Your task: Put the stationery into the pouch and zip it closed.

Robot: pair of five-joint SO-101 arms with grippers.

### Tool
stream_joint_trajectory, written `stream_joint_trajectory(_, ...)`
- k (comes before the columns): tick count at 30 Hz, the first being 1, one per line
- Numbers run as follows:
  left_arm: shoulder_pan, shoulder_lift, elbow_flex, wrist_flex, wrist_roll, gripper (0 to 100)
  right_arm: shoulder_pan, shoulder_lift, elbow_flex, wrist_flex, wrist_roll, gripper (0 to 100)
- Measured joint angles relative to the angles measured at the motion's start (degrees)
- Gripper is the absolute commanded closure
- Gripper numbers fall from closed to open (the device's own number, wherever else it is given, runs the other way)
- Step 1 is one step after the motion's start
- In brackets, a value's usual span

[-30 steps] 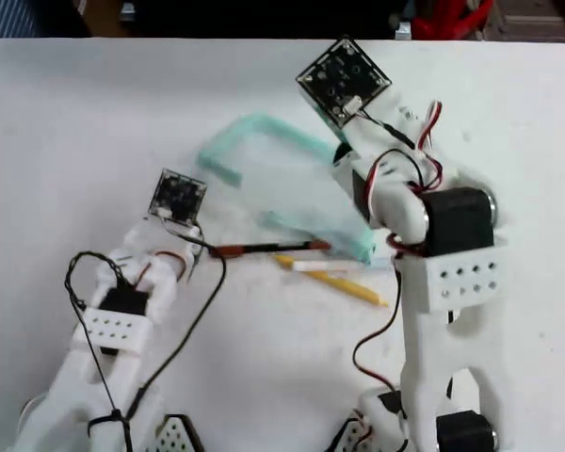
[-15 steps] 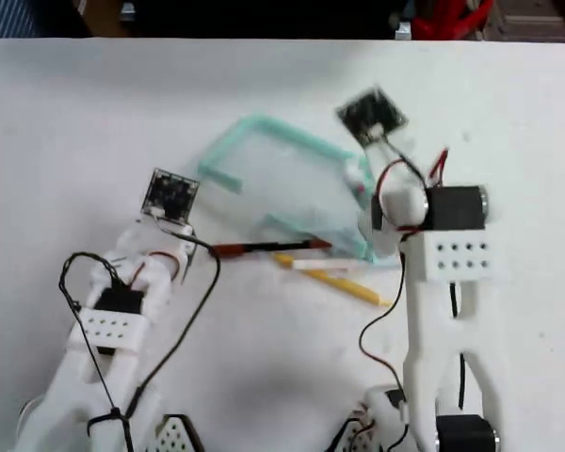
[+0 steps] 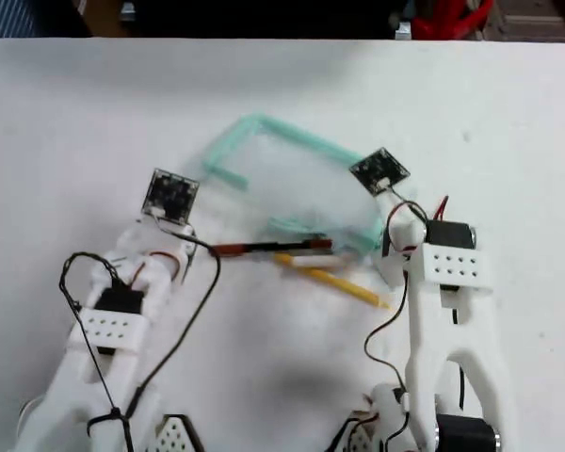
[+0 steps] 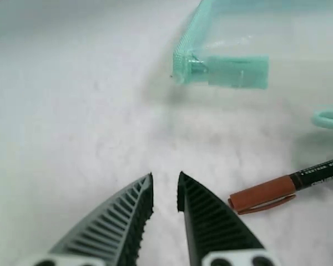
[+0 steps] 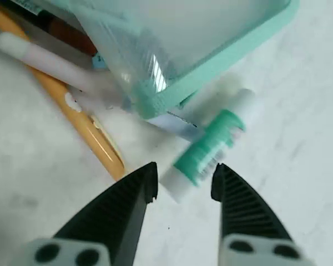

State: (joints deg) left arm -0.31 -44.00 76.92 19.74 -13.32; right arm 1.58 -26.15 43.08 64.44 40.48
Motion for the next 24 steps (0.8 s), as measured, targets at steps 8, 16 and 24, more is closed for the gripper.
stream_joint_trajectory(8,0.09,0.0,0.0,0.0,0.0,91,1.85,0.0,-1.32,-0.18,0.35,84.0)
stream_joint_trajectory(16,0.09,0.0,0.0,0.0,0.0,91,9.41,0.0,-8.97,-0.26,0.35,84.0)
stream_joint_trajectory(24,0.09,0.0,0.0,-0.18,0.0,91,22.07,0.88,-10.55,-6.86,0.35,84.0)
